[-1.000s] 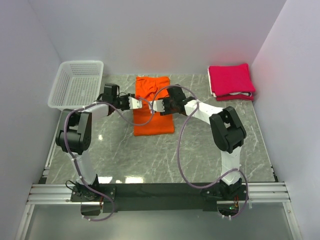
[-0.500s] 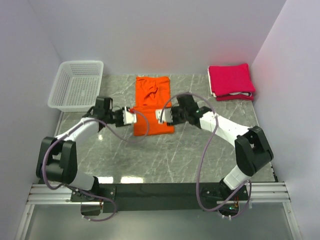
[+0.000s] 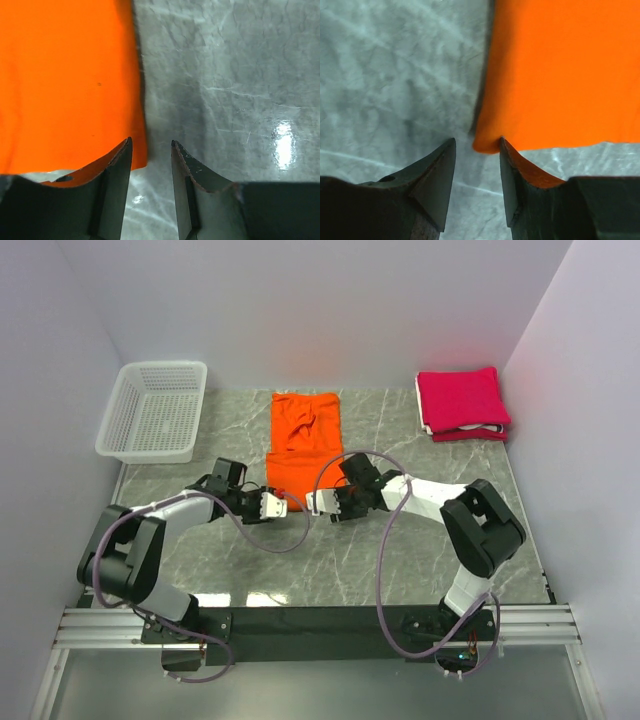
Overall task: Fold and stack the t-shirts
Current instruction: Fold the tshirt
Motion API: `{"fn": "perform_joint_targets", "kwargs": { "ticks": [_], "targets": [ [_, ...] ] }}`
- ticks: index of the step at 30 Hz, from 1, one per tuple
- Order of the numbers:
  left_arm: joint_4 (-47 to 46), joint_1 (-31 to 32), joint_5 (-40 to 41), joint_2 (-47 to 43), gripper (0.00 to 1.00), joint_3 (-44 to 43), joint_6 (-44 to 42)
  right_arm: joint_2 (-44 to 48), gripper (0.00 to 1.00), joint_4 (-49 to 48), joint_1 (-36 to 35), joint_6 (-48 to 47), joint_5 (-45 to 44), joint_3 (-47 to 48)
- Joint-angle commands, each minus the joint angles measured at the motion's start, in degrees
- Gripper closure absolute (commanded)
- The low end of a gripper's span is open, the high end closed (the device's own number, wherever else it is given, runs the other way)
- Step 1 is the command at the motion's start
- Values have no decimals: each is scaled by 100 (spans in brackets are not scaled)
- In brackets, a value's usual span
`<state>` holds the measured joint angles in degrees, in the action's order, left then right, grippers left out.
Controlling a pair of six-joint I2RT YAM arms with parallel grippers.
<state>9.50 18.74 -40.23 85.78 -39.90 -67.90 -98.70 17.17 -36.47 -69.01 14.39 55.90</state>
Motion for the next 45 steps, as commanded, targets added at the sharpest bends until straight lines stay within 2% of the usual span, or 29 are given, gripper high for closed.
{"fn": "perform_joint_targets", "kwargs": {
  "ticks": [1,5,8,12,14,22,27,37,39,43,45],
  "targets": [
    [-106,51,155,254,58,-246,-48,-193,53,-135,-18,81,-24,228],
    [-141,51,270,317,57,-194,-162,-264,55,-179,-18,64,-68,220],
    [-159,51,384,378,58,-106,-329,-291,64,-187,-18,46,-94,185],
    [-369,51,560,545,61,-70,-233,-326,93,-161,-18,72,-121,193],
    [-387,51,560,598,62,-114,-198,-317,100,-179,-18,90,-138,185],
    [-308,42,375,150,60,-114,-241,-291,100,-73,-9,99,-77,264],
    [61,-28,305,18,58,-282,-268,-282,100,-56,-9,99,-68,281],
    [70,-99,349,544,59,-413,-540,-308,100,-21,-1,116,-68,290],
    [79,-99,358,607,62,-474,-558,-300,100,-12,-1,134,-68,299],
    [394,-108,288,555,82,-528,-654,-230,100,32,8,204,-33,334],
    [483,-99,226,475,87,-484,-698,-116,100,67,8,274,28,325]
  ]
}}
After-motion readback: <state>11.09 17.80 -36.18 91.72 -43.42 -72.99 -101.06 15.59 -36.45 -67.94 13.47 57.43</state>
